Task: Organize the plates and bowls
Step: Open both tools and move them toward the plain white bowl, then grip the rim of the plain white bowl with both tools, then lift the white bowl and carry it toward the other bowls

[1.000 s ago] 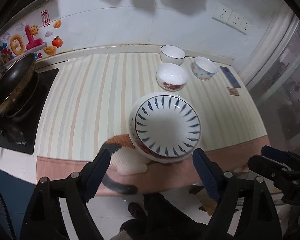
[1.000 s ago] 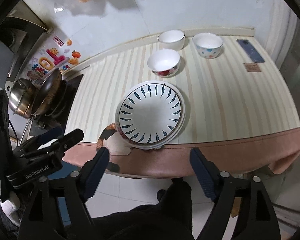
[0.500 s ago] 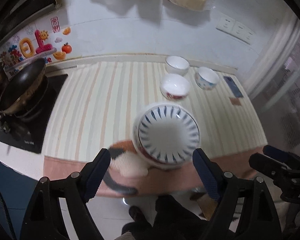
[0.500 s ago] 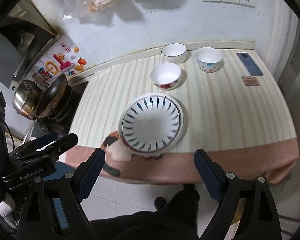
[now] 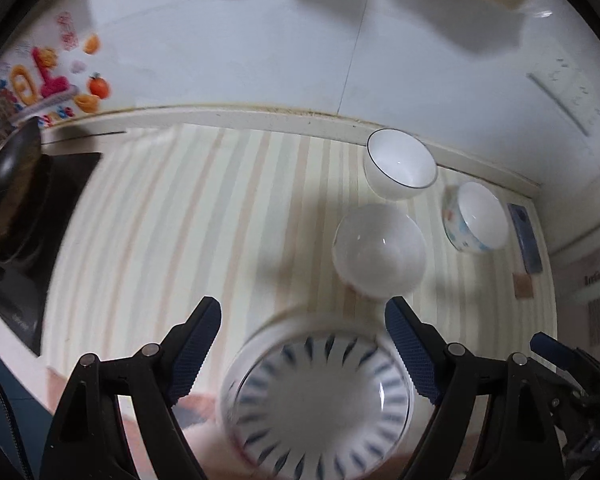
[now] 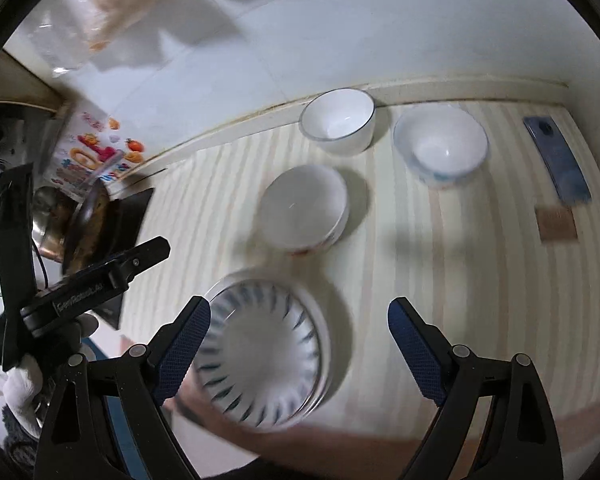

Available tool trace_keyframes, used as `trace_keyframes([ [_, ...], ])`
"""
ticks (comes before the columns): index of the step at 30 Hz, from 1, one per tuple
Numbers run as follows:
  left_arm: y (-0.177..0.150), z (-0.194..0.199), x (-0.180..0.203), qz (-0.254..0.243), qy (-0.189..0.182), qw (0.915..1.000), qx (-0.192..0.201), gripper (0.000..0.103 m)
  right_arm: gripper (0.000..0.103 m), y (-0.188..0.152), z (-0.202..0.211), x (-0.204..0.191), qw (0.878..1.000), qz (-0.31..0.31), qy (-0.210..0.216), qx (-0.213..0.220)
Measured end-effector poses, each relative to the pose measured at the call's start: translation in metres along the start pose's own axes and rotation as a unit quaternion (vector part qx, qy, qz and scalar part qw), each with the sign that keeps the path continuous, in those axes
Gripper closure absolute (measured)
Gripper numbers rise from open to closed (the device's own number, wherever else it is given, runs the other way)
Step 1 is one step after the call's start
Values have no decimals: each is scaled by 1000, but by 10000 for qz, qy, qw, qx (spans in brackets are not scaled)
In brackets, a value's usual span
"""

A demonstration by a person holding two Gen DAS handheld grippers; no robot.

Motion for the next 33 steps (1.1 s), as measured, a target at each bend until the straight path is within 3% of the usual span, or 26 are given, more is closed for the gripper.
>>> trace_keyframes([
  [6,24,-75,0,67,-116,9984,-542,19,10,53,-68,17,9995,-35,73,-307],
  [11,35,-124,-1,67,-333,9954,-892,20,14,70,-121,26,9971,-320,235,-646],
  [13,38,-134,-2,59,-377,9946,-970,25,23,71,-139,28,9956,-448,252,-785],
  [14,39,-140,-2,43,-429,9938,-1029,33,25,71,-146,29,9948,-490,267,-850],
  [16,39,-147,-2,18,-494,9930,-1073,45,35,70,-161,30,9927,-607,339,-982],
  [18,37,-153,-2,21,-561,9916,-1161,65,47,68,-171,30,9908,-693,422,-1080],
  [21,33,-158,-2,31,-659,9900,-1251,77,66,61,-178,26,9911,-658,323,-1114],
  [23,31,-157,3,-5,-753,9893,-1246,78,73,58,-180,23,9908,-655,341,-1135],
  [33,22,-143,26,-181,-812,9905,-1093,81,73,57,-171,18,9938,-528,184,-965],
])
Point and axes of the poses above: each gripper's, at about its wrist camera, not at the fingertips, and z roughly against the way its jaws point, x to its right, y to its top, the point moved 7 cm from there along -z, roughly the way its jaws point, and after that the axes turned 9 degrees about -y, right-handed, at the moved point
